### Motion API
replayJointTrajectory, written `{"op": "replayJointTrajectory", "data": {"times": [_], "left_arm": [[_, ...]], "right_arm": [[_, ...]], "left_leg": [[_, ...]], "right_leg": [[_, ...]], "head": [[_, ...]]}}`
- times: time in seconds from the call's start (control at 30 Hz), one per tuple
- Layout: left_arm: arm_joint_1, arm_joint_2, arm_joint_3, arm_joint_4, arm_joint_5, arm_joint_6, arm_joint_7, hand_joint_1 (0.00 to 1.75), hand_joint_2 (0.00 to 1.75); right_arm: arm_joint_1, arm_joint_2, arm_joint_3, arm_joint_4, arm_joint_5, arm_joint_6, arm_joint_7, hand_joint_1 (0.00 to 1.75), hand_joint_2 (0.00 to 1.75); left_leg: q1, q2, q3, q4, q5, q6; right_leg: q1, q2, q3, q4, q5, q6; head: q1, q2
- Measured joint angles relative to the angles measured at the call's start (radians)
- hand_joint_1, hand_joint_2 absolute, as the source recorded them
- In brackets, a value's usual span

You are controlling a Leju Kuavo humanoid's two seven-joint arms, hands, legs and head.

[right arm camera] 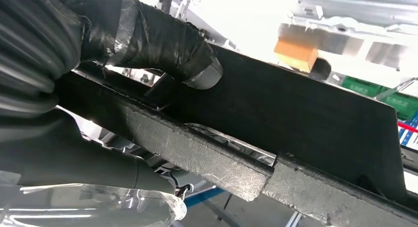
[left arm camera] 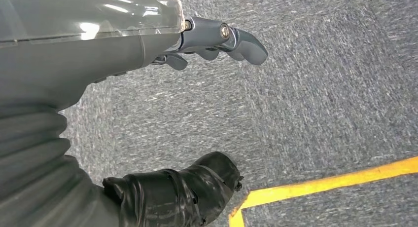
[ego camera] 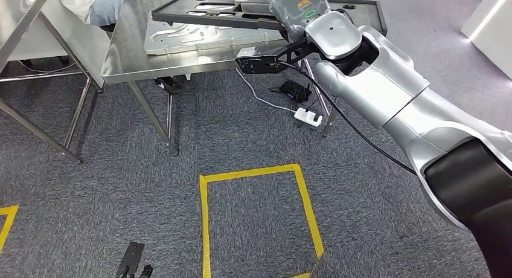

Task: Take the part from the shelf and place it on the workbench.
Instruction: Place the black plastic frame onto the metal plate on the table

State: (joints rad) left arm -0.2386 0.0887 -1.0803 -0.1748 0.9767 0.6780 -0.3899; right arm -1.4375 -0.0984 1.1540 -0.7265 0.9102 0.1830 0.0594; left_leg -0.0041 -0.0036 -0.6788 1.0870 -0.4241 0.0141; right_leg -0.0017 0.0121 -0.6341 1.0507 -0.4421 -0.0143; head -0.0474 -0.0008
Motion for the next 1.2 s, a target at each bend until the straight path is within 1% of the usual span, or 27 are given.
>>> {"op": "replayJointTrajectory", "data": {"times": [0.03, 0.1, 0.17, 0.2, 0.23, 0.27, 0.33, 0.37, 0.4, 0.43, 0.47, 0.5, 0.53, 0.57, 0.67, 0.73, 0.77, 0.8, 0.87, 0.9, 0.93, 0.97, 1.03, 1.07, 1.1, 1.17, 1.2], "left_arm": [[-0.001, 0.001, 0.001, 0.0, -0.001, 0.001, 0.0, 0.0, 1.75], [-0.003, 0.001, 0.001, 0.0, -0.002, 0.001, 0.001, 0.0, 1.75], [-0.003, 0.001, 0.001, 0.0, -0.004, 0.002, 0.001, 0.0, 1.75], [-0.003, 0.0, 0.001, 0.0, -0.005, 0.002, 0.001, 0.0, 1.75], [-0.004, 0.0, 0.001, 0.0, -0.007, 0.002, 0.001, 0.0, 1.75], [-0.004, 0.0, 0.001, 0.0, -0.008, 0.003, 0.002, 0.0, 1.75], [-0.005, 0.0, 0.001, 0.0, -0.011, 0.003, 0.003, 0.0, 1.75], [-0.004, 0.0, 0.001, 0.0, -0.013, 0.003, 0.005, 0.0, 1.75], [-0.004, -0.001, 0.001, 0.0, -0.014, 0.003, 0.008, 0.0, 1.75], [-0.004, -0.001, 0.001, 0.0, -0.016, 0.002, 0.011, 0.0, 1.75], [-0.003, -0.002, 0.001, 0.0, -0.017, 0.002, 0.013, 0.0, 1.75], [-0.003, -0.003, 0.001, 0.0, -0.017, 0.002, 0.014, 0.0, 1.75], [-0.003, -0.004, 0.001, 0.0, -0.018, 0.001, 0.015, 0.0, 1.75], [-0.004, -0.004, 0.001, 0.0, -0.018, 0.001, 0.016, 0.0, 1.75], [-0.004, -0.005, 0.001, 0.0, -0.019, 0.001, 0.018, 0.0, 1.75], [-0.003, -0.006, 0.001, 0.0, -0.02, 0.001, 0.018, 0.0, 1.75], [-0.004, -0.006, 0.001, 0.0, -0.02, 0.001, 0.018, 0.0, 1.75], [-0.005, -0.006, 0.001, 0.0, -0.02, 0.001, 0.018, 0.0, 1.75], [-0.006, -0.006, 0.002, 0.0, -0.021, 0.001, 0.018, 0.0, 1.75], [-0.005, -0.006, 0.002, 0.0, -0.021, 0.001, 0.018, 0.0, 1.75], [-0.003, -0.006, 0.002, 0.0, -0.022, 0.001, 0.018, 0.0, 1.75], [-0.003, -0.006, 0.002, 0.0, -0.022, 0.001, 0.018, 0.0, 1.75], [-0.003, -0.005, 0.002, 0.0, -0.023, 0.001, 0.018, 0.0, 1.75], [-0.003, -0.004, 0.002, 0.0, -0.023, 0.001, 0.018, 0.0, 1.75], [-0.004, -0.004, 0.002, 0.0, -0.023, 0.001, 0.017, 0.0, 1.75], [-0.005, -0.002, 0.003, 0.0, -0.023, 0.001, 0.017, 0.0, 1.75], [-0.005, -0.002, 0.003, 0.0, -0.024, 0.002, 0.016, 0.0, 1.75]], "right_arm": [[0.0, 0.0, 0.0, 0.0, 0.0, -0.001, 0.0, 1.75, 1.75], [0.002, 0.0, 0.0, 0.001, 0.001, -0.002, 0.0, 1.75, 1.75], [0.003, 0.0, 0.0, 0.002, 0.001, -0.002, -0.001, 1.75, 1.75], [0.001, 0.0, 0.0, 0.002, 0.001, -0.003, -0.001, 1.75, 1.75], [0.0, 0.0, 0.0, 0.003, 0.002, -0.004, -0.001, 1.75, 1.75], [0.0, 0.0, 0.0, 0.004, 0.002, -0.005, -0.001, 1.75, 1.75], [0.006, 0.0, 0.0, 0.005, 0.003, -0.006, -0.002, 1.75, 1.75], [0.01, 0.0, 0.0, 0.006, 0.003, -0.006, -0.003, 1.75, 1.75], [0.013, 0.0, 0.0, 0.006, 0.003, -0.006, -0.003, 1.75, 1.75], [0.014, 0.0, 0.0, 0.007, 0.003, -0.006, -0.003, 1.75, 1.75], [0.013, 0.0, 0.0, 0.008, 0.003, -0.006, -0.003, 1.75, 1.75], [0.012, 0.0, 0.0, 0.008, 0.003, -0.006, -0.003, 1.75, 1.75], [0.011, 0.0, 0.0, 0.008, 0.003, -0.007, -0.003, 1.75, 1.75], [0.01, 0.0, 0.0, 0.008, 0.003, -0.007, -0.004, 1.75, 1.75], [0.01, 0.0, 0.0, 0.009, 0.003, -0.007, -0.004, 1.75, 1.75], [0.009, 0.0, 0.0, 0.011, 0.004, -0.007, -0.003, 1.75, 1.75], [0.008, 0.0, 0.0, 0.012, 0.005, -0.007, -0.003, 1.75, 1.75], [0.008, 0.0, 0.0, 0.012, 0.005, -0.007, -0.003, 1.75, 1.75], [0.01, 0.0, 0.0, 0.012, 0.005, -0.007, -0.003, 1.75, 1.75], [0.011, 0.0, 0.0, 0.012, 0.005, -0.007, -0.004, 1.75, 1.75], [0.013, 0.0, 0.0, 0.012, 0.005, -0.007, -0.004, 1.75, 1.75], [0.015, 0.0, 0.0, 0.012, 0.005, -0.007, -0.005, 1.75, 1.75], [0.015, 0.0, 0.0, 0.012, 0.006, -0.007, -0.005, 1.75, 1.75], [0.014, 0.0, 0.0, 0.012, 0.006, -0.007, -0.005, 1.75, 1.75], [0.013, 0.0, 0.0, 0.012, 0.006, -0.007, -0.005, 1.75, 1.75], [0.013, 0.0, 0.0, 0.012, 0.007, -0.006, -0.005, 1.75, 1.75], [0.013, 0.0, 0.0, 0.012, 0.007, -0.006, -0.005, 1.75, 1.75]], "left_leg": [[-0.005, 0.0, 0.018, -0.034, 0.006, 0.007], [-0.009, 0.0, 0.027, -0.053, 0.002, 0.012], [-0.003, 0.001, 0.038, -0.069, 0.007, 0.015], [0.001, 0.002, 0.046, -0.078, 0.01, 0.018], [0.005, 0.003, 0.052, -0.085, 0.012, 0.021], [0.005, 0.004, 0.055, -0.087, 0.011, 0.023], [0.005, 0.004, 0.056, -0.083, 0.007, 0.027], [0.005, 0.003, 0.056, -0.081, 0.005, 0.027], [0.005, 0.002, 0.056, -0.077, 0.002, 0.026], [0.005, 0.0, 0.056, -0.072, -0.003, 0.024], [0.006, -0.002, 0.057, -0.065, -0.008, 0.021], [0.008, -0.004, 0.057, -0.058, -0.015, 0.016], [0.009, -0.005, 0.056, -0.052, -0.02, 0.011], [0.009, -0.005, 0.054, -0.047, -0.024, 0.006], [0.007, -0.004, 0.051, -0.045, -0.027, -0.008], [0.008, -0.004, 0.046, -0.035, -0.038, -0.017], [0.009, -0.003, 0.035, -0.01, -0.053, -0.023], [0.011, -0.002, 0.013, 0.034, -0.075, -0.029], [0.014, -0.001, -0.053, 0.159, -0.121, -0.038], [0.014, -0.001, -0.083, 0.206, -0.128, -0.039], [0.014, -0.001, -0.098, 0.22, -0.117, -0.038], [0.014, -0.001, -0.094, 0.195, -0.088, -0.034], [0.009, -0.001, -0.041, 0.067, -0.012, -0.019], [0.005, -0.001, -0.011, 0.007, 0.01, -0.011], [0.0, -0.001, 0.009, -0.033, 0.02, -0.004], [-0.006, -0.002, 0.023, -0.058, 0.014, 0.005], [-0.003, -0.002, 0.028, -0.065, 0.015, 0.008]], "right_leg": [[0.0, -0.001, 0.001, -0.002, 0.0, 0.004], [-0.001, -0.002, 0.003, -0.008, 0.001, 0.013], [0.0, -0.004, 0.004, -0.008, -0.004, 0.023], [0.001, -0.005, -0.001, 0.008, -0.016, 0.027], [0.0, -0.006, -0.018, 0.047, -0.037, 0.031], [-0.001, -0.006, -0.045, 0.104, -0.064, 0.034], [-0.003, -0.007, -0.115, 0.236, -0.116, 0.039], [-0.005, -0.007, -0.14, 0.274, -0.121, 0.042], [-0.006, -0.007, -0.147, 0.277, -0.107, 0.044], [-0.008, -0.007, -0.134, 0.239, -0.074, 0.044], [-0.009, -0.008, -0.104, 0.172, -0.033, 0.043], [-0.009, -0.008, -0.071, 0.101, -0.003, 0.041], [-0.007, -0.008, -0.044, 0.047, 0.015, 0.039], [-0.005, -0.006, -0.028, 0.017, 0.021, 0.036], [0.001, -0.001, -0.023, 0.005, 0.017, 0.021], [-0.004, -0.001, -0.02, 0.0, 0.017, 0.01], [-0.008, -0.001, -0.018, -0.002, 0.017, 0.005], [-0.01, -0.001, -0.015, -0.003, 0.017, 0.001], [-0.01, 0.0, -0.012, -0.003, 0.014, -0.003], [-0.009, 0.001, -0.01, -0.003, 0.012, -0.004], [-0.008, 0.001, -0.007, -0.003, 0.009, -0.005], [-0.007, 0.002, -0.002, -0.003, 0.006, -0.005], [-0.005, 0.001, 0.01, -0.004, -0.002, -0.003], [-0.004, 0.001, 0.015, -0.006, -0.005, 0.0], [-0.004, 0.001, 0.017, -0.008, -0.007, 0.003], [-0.005, 0.001, 0.019, -0.013, -0.008, 0.013], [-0.004, 0.001, 0.02, -0.016, -0.009, 0.019]], "head": [[0.0, 0.0], [-0.001, 0.0], [0.0, 0.0], [0.001, 0.0], [0.002, 0.0], [0.003, 0.0], [0.003, 0.0], [0.003, 0.0], [0.003, 0.0], [0.004, 0.0], [0.004, 0.0], [0.003, 0.0], [0.003, 0.0], [0.005, 0.0], [0.009, 0.0], [0.007, 0.0], [0.005, 0.0], [0.002, 0.0], [-0.001, 0.0], [0.0, 0.0], [0.0, 0.0], [0.0, 0.0], [0.0, 0.0], [0.001, 0.0], [0.001, 0.0], [0.001, 0.0], [0.001, 0.0]]}}
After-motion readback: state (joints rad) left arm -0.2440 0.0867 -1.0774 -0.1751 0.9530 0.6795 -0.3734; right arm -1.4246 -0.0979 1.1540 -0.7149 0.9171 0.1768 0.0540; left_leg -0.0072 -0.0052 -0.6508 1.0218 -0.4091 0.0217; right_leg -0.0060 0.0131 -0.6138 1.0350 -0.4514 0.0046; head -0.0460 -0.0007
